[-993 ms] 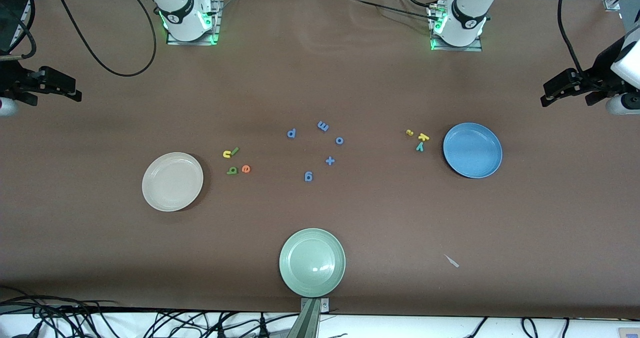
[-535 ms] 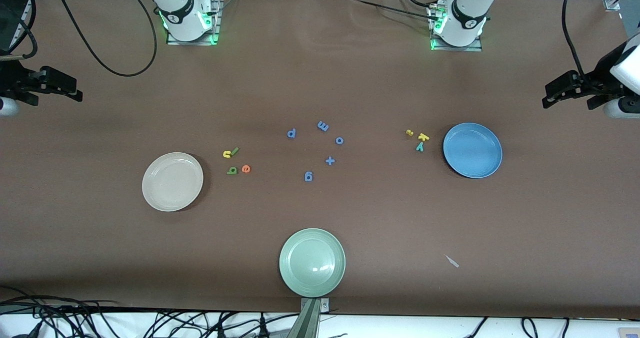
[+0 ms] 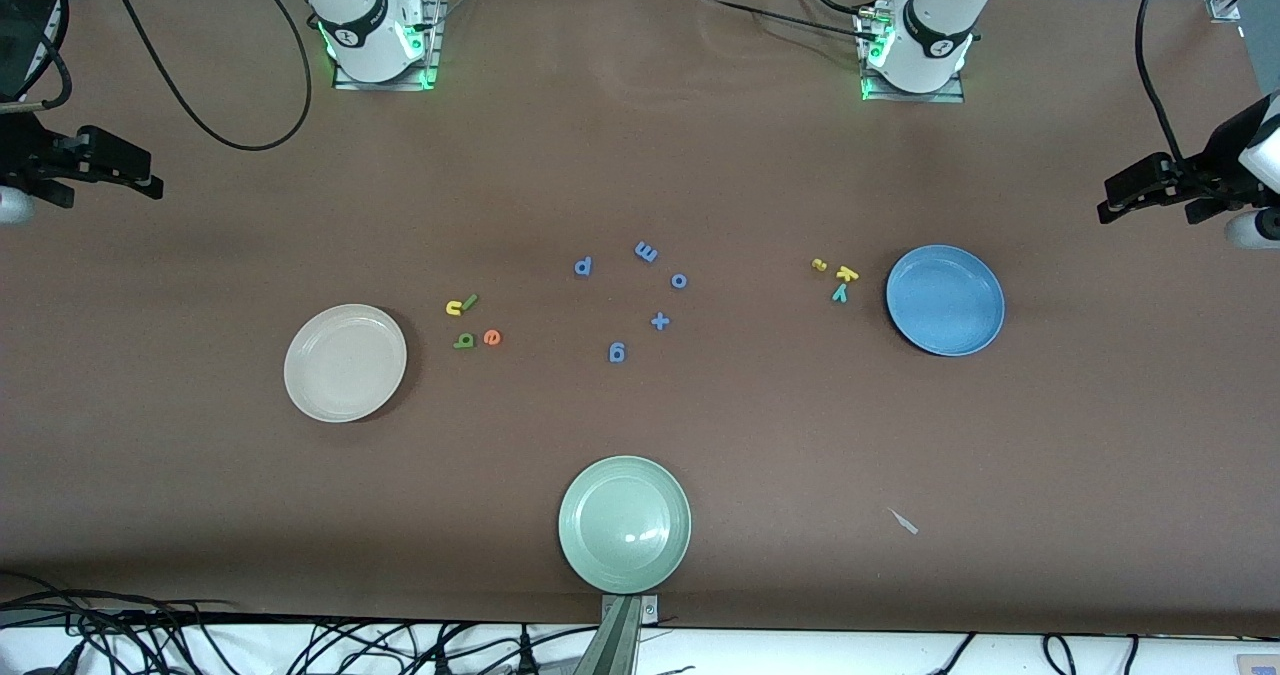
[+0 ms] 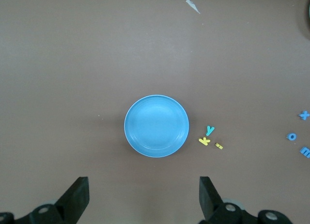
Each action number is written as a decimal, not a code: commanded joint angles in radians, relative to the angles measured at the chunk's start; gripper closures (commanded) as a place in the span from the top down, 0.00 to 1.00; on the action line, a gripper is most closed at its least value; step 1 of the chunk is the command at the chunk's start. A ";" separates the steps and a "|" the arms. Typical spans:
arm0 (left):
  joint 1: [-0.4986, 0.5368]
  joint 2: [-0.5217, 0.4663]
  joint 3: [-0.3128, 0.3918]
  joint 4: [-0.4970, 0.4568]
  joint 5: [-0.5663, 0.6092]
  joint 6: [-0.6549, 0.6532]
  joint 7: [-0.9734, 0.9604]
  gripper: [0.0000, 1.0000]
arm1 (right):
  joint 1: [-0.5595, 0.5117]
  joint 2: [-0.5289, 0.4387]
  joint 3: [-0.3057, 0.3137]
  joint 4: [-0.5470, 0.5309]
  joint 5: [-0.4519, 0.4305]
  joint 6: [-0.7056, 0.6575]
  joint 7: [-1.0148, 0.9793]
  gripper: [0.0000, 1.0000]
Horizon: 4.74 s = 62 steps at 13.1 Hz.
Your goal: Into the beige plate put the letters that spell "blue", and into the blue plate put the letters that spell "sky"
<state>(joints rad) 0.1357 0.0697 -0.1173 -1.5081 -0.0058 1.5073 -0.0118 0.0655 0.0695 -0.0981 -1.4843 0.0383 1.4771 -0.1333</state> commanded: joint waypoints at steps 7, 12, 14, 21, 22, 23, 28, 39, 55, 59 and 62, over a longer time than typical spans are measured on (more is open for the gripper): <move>-0.001 0.004 -0.008 0.025 0.023 -0.044 0.019 1.00 | -0.003 -0.106 0.024 -0.140 -0.018 0.068 -0.008 1.00; 0.001 0.007 -0.007 0.016 0.033 -0.041 0.029 1.00 | -0.001 -0.105 0.026 -0.139 -0.040 0.055 -0.009 1.00; 0.001 0.005 -0.008 -0.004 0.035 -0.042 0.029 1.00 | -0.003 -0.105 0.026 -0.139 -0.040 0.048 -0.009 1.00; 0.001 -0.004 -0.013 -0.030 0.029 -0.042 0.029 1.00 | -0.001 -0.103 0.026 -0.139 -0.041 0.046 -0.011 1.00; 0.001 -0.004 -0.013 -0.034 0.026 -0.042 0.029 1.00 | -0.001 -0.103 0.026 -0.137 -0.041 0.046 -0.011 1.00; 0.001 -0.002 -0.013 -0.046 0.026 -0.039 0.029 1.00 | -0.001 -0.103 0.025 -0.137 -0.041 0.045 -0.011 1.00; -0.011 -0.002 -0.016 -0.093 0.020 -0.019 0.012 1.00 | -0.003 -0.102 0.021 -0.137 -0.043 0.028 -0.011 1.00; -0.021 0.054 -0.352 -0.737 -0.013 0.831 -0.940 1.00 | -0.003 -0.102 0.021 -0.137 -0.043 0.028 -0.009 1.00; -0.031 0.284 -0.378 -0.879 0.411 1.148 -1.639 0.76 | 0.000 -0.076 0.023 -0.139 -0.041 0.040 0.003 1.00; -0.007 0.334 -0.378 -0.874 0.412 1.192 -1.637 0.70 | 0.045 0.015 0.028 -0.140 -0.040 0.104 0.020 1.00; -0.010 0.334 -0.381 -0.874 0.412 1.192 -1.639 0.57 | 0.077 0.078 0.028 -0.149 -0.031 0.155 0.067 1.00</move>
<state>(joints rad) 0.1230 0.3921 -0.4928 -2.3978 0.3711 2.6954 -1.6242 0.1259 0.1249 -0.0697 -1.6267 0.0068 1.6067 -0.0884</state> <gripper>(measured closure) 0.423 0.000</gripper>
